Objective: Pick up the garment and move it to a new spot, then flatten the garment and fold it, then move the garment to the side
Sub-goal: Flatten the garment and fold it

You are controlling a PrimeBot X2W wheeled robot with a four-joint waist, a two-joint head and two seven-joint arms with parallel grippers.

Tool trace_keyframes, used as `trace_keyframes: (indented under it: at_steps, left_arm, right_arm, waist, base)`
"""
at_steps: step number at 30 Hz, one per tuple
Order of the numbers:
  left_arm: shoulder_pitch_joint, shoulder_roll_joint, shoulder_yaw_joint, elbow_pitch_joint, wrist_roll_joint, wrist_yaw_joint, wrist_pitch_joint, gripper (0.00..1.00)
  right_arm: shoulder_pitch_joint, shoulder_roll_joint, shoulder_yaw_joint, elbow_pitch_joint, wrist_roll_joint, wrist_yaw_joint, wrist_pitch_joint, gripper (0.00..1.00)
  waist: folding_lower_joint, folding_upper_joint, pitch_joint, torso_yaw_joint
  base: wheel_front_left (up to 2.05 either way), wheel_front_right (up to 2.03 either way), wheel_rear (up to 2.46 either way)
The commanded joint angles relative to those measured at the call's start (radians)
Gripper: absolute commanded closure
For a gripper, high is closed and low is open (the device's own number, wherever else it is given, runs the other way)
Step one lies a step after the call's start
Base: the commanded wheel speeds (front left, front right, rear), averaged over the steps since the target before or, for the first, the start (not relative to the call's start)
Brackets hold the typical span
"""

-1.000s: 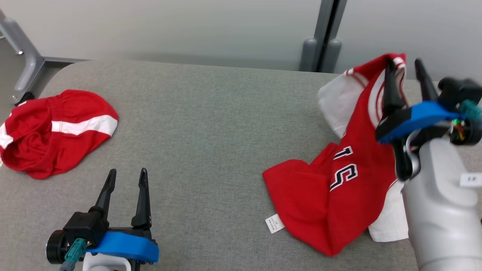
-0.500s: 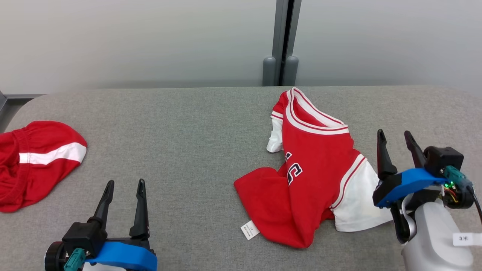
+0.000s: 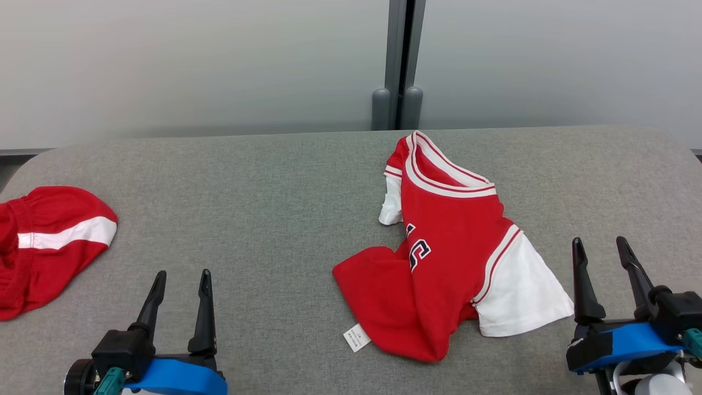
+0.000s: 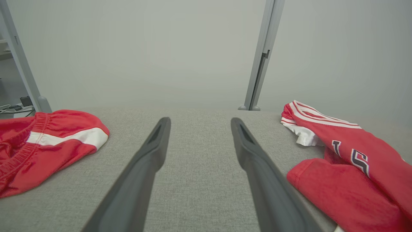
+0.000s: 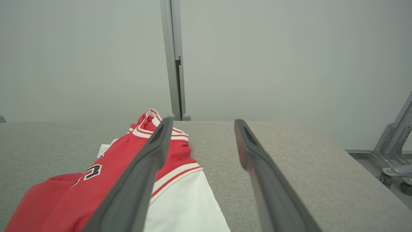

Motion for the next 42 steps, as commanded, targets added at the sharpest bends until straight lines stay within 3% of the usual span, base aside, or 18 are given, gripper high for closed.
trace_keyframes:
  at_steps: [1, 8, 15, 20, 34, 42]
  left_arm:
    - [0.005, 0.002, -0.003, 0.003, 0.002, 0.002, 0.002, 0.00]
    - [-0.046, 0.008, -0.043, 0.020, 0.020, -0.018, 0.044, 0.00]
    - [-0.223, -0.012, -0.185, 0.142, 0.073, -0.130, 0.205, 0.00]
    - [-0.350, -0.053, -0.271, 0.279, 0.101, -0.185, 0.315, 0.00]
    - [-0.567, -0.085, -0.381, 0.549, 0.149, -0.226, 0.504, 0.00]
    - [-0.613, -0.099, -0.466, 0.636, 0.105, -0.245, 0.654, 0.00]
  right_arm:
    - [0.015, -0.004, 0.001, -0.017, 0.010, 0.000, 0.007, 0.00]
    - [0.049, -0.004, 0.020, -0.085, 0.034, 0.000, 0.046, 0.00]
    - [0.043, -0.004, 0.042, -0.108, 0.062, 0.000, 0.055, 0.00]
    - [0.023, -0.004, 0.071, -0.098, 0.088, 0.000, 0.047, 0.00]
    - [-0.015, -0.004, 0.097, -0.066, 0.113, 0.000, 0.016, 0.00]
    - [-0.028, -0.004, 0.107, -0.061, 0.133, 0.000, 0.008, 0.00]
  waist:
    - [0.0001, 0.0000, 0.001, -0.003]
    - [0.0001, 0.0000, 0.019, -0.031]
    - [0.0001, 0.0000, 0.055, -0.066]
    - [0.0001, 0.0000, 0.086, -0.111]
    - [0.0001, 0.0000, 0.159, -0.188]
    - [0.0001, 0.0000, 0.191, -0.199]
  base:
    - [0.00, 0.00, 0.00]
    - [0.00, 0.00, 0.00]
    - [0.00, 0.00, 0.00]
    - [0.00, 0.00, 0.00]
    - [0.00, 0.00, 0.00]
    - [0.00, 0.00, 0.00]
